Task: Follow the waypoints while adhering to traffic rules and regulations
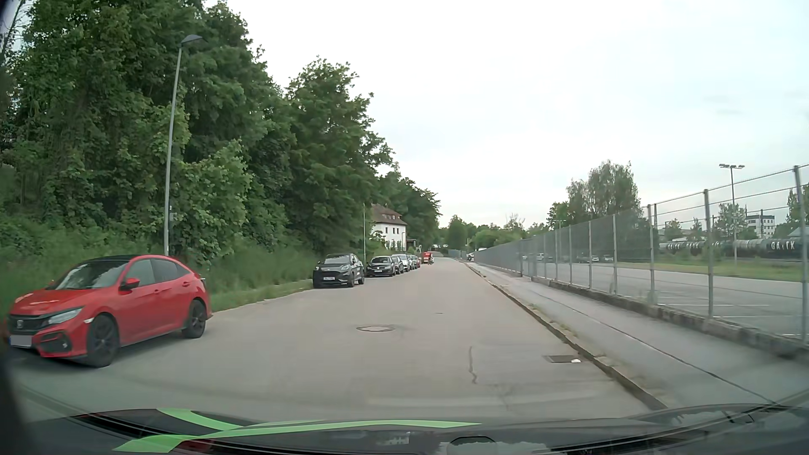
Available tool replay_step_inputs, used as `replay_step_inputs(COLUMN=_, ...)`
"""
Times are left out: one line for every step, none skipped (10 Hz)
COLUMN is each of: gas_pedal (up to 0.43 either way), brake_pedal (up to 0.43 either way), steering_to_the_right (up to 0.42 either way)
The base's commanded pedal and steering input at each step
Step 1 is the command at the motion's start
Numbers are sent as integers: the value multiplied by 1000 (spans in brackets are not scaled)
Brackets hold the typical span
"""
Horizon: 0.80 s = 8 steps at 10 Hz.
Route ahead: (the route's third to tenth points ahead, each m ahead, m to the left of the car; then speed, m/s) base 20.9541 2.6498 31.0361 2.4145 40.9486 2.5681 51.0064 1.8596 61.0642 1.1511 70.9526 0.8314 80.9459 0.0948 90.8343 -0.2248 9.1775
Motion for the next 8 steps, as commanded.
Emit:
replay_step_inputs(gas_pedal=59, brake_pedal=0, steering_to_the_right=4)
replay_step_inputs(gas_pedal=59, brake_pedal=0, steering_to_the_right=5)
replay_step_inputs(gas_pedal=59, brake_pedal=0, steering_to_the_right=7)
replay_step_inputs(gas_pedal=59, brake_pedal=0, steering_to_the_right=7)
replay_step_inputs(gas_pedal=67, brake_pedal=0, steering_to_the_right=7)
replay_step_inputs(gas_pedal=67, brake_pedal=0, steering_to_the_right=6)
replay_step_inputs(gas_pedal=67, brake_pedal=0, steering_to_the_right=5)
replay_step_inputs(gas_pedal=67, brake_pedal=0, steering_to_the_right=5)
